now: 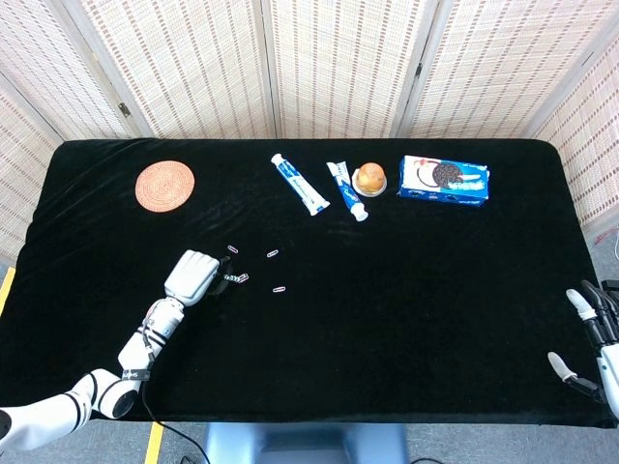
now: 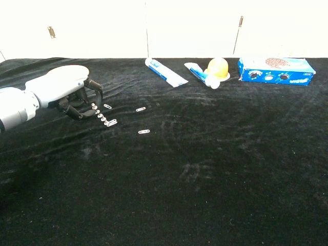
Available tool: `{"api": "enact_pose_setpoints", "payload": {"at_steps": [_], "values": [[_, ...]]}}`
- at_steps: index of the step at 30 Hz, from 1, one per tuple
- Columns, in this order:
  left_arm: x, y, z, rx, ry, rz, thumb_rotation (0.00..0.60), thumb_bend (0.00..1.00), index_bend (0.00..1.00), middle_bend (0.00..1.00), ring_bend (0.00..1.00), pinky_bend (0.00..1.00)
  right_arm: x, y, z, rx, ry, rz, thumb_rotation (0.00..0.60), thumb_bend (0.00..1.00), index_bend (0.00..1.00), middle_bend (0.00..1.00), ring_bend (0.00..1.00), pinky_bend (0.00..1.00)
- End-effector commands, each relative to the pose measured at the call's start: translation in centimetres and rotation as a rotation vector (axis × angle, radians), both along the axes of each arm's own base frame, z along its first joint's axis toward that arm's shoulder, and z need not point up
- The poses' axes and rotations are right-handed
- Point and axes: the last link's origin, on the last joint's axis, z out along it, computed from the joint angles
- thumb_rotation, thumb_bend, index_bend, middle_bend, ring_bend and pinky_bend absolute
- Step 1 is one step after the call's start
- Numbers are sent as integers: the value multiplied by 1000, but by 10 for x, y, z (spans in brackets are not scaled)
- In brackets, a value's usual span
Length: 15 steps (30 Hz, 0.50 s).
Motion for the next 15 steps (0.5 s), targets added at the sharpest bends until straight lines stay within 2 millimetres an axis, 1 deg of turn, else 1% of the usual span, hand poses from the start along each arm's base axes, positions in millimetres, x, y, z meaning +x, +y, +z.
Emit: {"api": "enact_pose_setpoints", "payload": {"at_steps": [1, 8, 12, 15], "values": [[1, -2, -1, -4, -1, -2, 600, 555, 858, 1000, 1000, 963, 0, 0, 0, 1, 0, 0, 600, 280, 0, 0, 0, 0], [5, -6, -5, -14, -11, -8, 600, 556, 858, 1000, 1000, 962, 0, 2, 1, -5, -3, 4, 600, 280, 0, 0, 0, 0], [12, -12, -6, -23, -35, -27, 600, 555, 858, 1000, 1000, 962, 0, 1, 1, 2, -5, 7, 600, 280, 0, 0, 0, 0], [21, -17, -8, -31, -62, -43, 600, 555, 858, 1000, 1000, 962, 2, 5, 3, -3, -15, 28, 600, 280, 0, 0, 0, 0]]}}
